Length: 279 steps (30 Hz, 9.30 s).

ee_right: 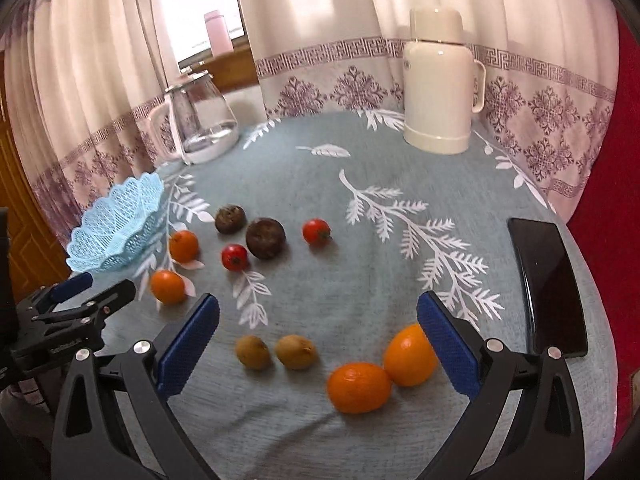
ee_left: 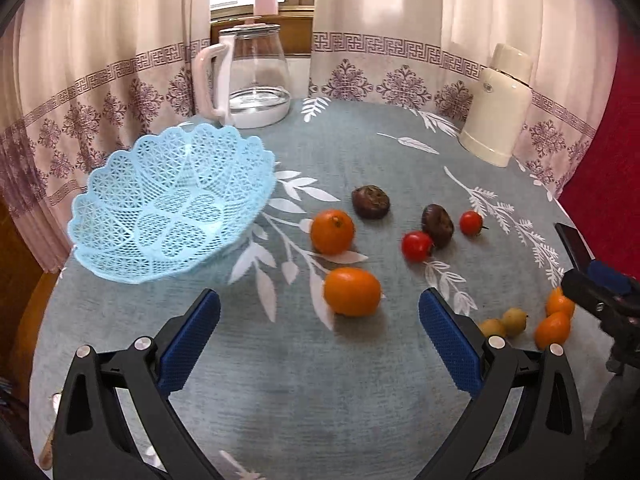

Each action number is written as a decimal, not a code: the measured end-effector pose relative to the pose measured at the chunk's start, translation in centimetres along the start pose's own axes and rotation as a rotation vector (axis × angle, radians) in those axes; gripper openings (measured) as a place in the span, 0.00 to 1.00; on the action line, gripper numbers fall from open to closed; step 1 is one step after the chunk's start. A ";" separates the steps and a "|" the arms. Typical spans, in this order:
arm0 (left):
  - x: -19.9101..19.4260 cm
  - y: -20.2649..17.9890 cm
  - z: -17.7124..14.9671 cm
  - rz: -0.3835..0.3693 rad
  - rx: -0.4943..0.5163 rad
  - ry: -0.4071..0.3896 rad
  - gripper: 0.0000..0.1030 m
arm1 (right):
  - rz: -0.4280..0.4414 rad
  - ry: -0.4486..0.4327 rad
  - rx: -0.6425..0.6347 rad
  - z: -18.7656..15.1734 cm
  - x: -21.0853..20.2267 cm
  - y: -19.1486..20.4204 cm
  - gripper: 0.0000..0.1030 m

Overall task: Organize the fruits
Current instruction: 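Move the left gripper to the large orange and close on it, then lift the orange with the left gripper and carry it over the blue basket, then open the left gripper to drop the orange into the basket, then withdraw the left gripper from the basket toward the remaining fruits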

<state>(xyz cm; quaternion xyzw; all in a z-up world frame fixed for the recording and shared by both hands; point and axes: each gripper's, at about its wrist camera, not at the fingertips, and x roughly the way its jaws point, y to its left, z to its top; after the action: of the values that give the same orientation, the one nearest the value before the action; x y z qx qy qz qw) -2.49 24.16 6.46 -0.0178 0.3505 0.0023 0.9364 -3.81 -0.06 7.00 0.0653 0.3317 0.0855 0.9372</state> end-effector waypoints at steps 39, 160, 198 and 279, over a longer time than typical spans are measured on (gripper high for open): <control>6.5 -1.5 -0.3 -0.091 -0.036 0.142 0.42 | 0.026 0.087 0.003 -2.8 1.7 -1.4 0.95; 0.7 16.1 2.2 0.543 -0.466 -0.302 0.87 | 0.284 0.111 -0.185 8.3 12.5 22.1 0.49; 1.6 14.4 2.6 0.519 -0.385 -0.272 0.95 | 0.045 0.000 0.074 4.6 6.8 8.2 0.66; 1.2 -3.4 1.0 0.017 0.055 -0.031 0.95 | -0.029 0.145 0.169 -4.4 2.4 -4.7 0.39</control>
<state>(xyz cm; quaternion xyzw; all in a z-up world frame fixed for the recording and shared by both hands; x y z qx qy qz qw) -0.89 20.83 6.48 0.0109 0.3361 0.0007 0.9418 -4.22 -3.86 1.25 0.1330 0.4056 0.0481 0.9031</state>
